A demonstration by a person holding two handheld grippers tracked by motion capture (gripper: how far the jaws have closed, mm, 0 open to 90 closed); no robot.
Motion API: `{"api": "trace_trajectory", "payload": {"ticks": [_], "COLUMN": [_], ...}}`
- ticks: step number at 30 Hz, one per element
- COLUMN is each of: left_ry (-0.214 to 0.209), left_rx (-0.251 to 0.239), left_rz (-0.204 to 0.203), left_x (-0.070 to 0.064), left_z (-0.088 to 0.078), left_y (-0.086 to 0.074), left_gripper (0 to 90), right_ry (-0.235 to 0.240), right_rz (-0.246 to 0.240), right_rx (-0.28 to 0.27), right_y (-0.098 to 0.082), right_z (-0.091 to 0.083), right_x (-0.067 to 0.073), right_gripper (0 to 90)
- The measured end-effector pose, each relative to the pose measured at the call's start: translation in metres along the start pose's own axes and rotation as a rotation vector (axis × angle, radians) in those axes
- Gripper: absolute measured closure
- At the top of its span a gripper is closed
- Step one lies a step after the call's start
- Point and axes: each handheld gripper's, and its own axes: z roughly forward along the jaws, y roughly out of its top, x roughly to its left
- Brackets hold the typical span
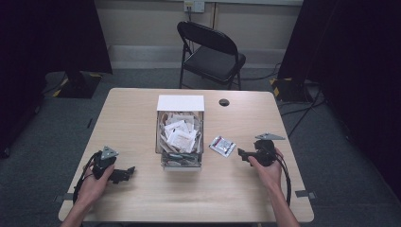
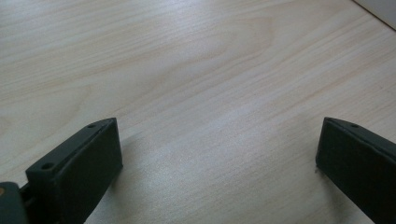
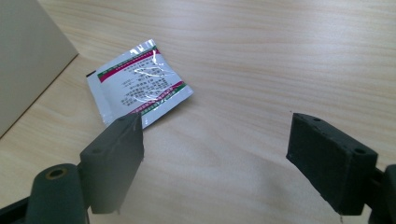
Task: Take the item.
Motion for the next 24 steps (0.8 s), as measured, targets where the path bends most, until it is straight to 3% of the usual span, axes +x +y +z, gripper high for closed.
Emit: {"api": "trace_trajectory", "payload": {"ticks": [10,24], "left_ry": [0.000,0.000], "left_rx": [0.000,0.000], "left_rz": [0.000,0.000], "left_x": [0.000,0.000], "left_z": [0.000,0.000], "left_y": [0.000,0.000], "left_gripper": [0.0,0.0], "right_ry": [-0.031,-0.051], "right_rz": [0.012,0.013], "right_rx": [-0.029,-0.008], "right_y": [-0.009,-0.034], "right_z": [-0.030,-0.058], "right_x": [-0.006,-0.008], "right_gripper": [17.4,16.6]}}
